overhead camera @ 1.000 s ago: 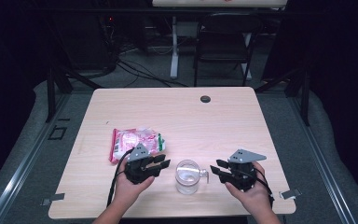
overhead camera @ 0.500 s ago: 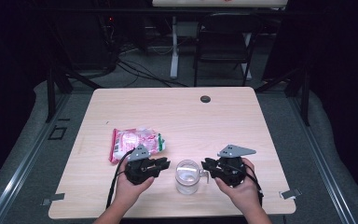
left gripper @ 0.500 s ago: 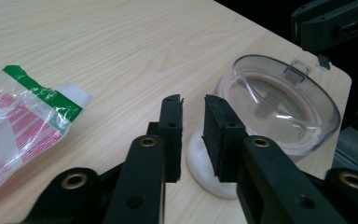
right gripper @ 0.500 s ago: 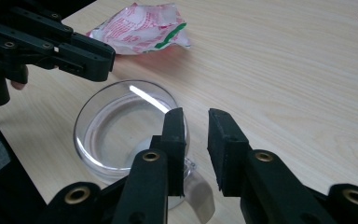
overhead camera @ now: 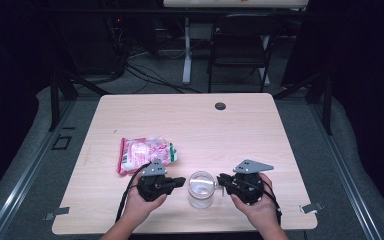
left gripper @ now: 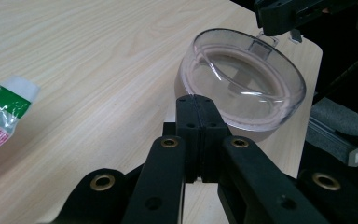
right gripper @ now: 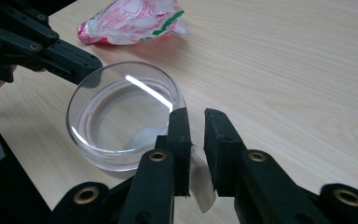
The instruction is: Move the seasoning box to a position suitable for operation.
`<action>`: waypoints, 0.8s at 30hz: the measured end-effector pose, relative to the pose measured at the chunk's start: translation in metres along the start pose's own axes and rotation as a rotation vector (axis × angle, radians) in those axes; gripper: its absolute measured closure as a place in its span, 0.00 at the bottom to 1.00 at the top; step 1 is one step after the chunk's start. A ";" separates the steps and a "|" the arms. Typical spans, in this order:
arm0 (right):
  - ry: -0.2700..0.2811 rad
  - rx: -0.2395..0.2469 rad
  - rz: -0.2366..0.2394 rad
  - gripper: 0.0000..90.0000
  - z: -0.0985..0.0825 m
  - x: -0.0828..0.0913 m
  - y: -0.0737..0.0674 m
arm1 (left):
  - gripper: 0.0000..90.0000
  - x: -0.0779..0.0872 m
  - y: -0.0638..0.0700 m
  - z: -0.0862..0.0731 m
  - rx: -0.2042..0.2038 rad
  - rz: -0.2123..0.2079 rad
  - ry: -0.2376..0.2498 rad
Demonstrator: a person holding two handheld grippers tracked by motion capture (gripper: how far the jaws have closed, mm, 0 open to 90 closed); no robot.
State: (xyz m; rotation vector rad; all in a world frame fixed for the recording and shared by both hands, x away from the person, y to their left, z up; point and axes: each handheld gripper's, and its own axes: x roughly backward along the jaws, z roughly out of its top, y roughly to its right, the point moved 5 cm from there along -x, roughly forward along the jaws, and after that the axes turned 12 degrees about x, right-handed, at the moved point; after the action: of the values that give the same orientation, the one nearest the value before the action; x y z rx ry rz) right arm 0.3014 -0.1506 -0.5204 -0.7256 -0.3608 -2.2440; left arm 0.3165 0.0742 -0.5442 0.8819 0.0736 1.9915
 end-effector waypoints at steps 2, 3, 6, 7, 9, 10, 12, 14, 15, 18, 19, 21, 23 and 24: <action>0.004 -0.019 0.014 0.89 -0.001 0.000 0.000 | 1.00 0.000 0.001 -0.001 -0.004 -0.007 -0.009; 0.007 -0.024 0.017 0.89 -0.002 0.000 0.001 | 1.00 -0.001 0.001 -0.001 -0.007 -0.012 -0.010; 0.015 -0.029 0.027 0.89 -0.002 0.000 0.001 | 1.00 -0.003 0.003 -0.003 -0.015 -0.030 -0.029; 0.017 -0.033 0.030 0.90 -0.003 0.000 0.002 | 1.00 -0.004 0.004 -0.004 -0.024 -0.031 -0.040; 0.017 -0.035 0.027 0.90 -0.003 -0.001 0.002 | 1.00 -0.005 0.004 -0.005 -0.044 -0.014 -0.055; 0.020 -0.036 0.027 0.90 -0.003 -0.001 0.002 | 1.00 -0.005 0.004 -0.006 -0.040 -0.014 -0.055; 0.024 -0.039 0.026 0.90 -0.003 -0.001 0.001 | 1.00 -0.005 0.004 -0.006 -0.039 -0.021 -0.065; 0.026 -0.039 0.025 0.90 -0.003 -0.001 0.001 | 1.00 -0.006 0.004 -0.007 -0.046 -0.020 -0.064; 0.023 -0.036 0.027 0.90 -0.003 -0.001 0.001 | 1.00 -0.005 0.004 -0.008 -0.051 -0.023 -0.082; 0.028 -0.039 0.030 0.90 -0.003 -0.001 0.001 | 1.00 -0.006 0.004 -0.009 -0.058 -0.017 -0.086; 0.028 -0.039 0.030 0.91 -0.003 -0.001 0.001 | 1.00 -0.007 0.004 -0.009 -0.055 -0.013 -0.080; 0.027 -0.039 0.035 0.90 -0.004 -0.001 0.001 | 1.00 -0.008 0.003 -0.010 -0.050 -0.017 -0.091; 0.033 -0.042 0.033 0.90 -0.003 -0.002 0.000 | 1.00 -0.008 0.002 -0.011 -0.048 -0.016 -0.095; 0.033 -0.042 0.033 0.90 -0.003 -0.002 0.000 | 1.00 -0.008 0.003 -0.010 -0.049 -0.015 -0.095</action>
State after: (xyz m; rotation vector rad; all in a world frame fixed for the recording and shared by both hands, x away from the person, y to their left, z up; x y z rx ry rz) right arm 0.3011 -0.1511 -0.5242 -0.7110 -0.2842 -2.2350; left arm 0.3109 0.0693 -0.5557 0.9403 -0.0220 1.9264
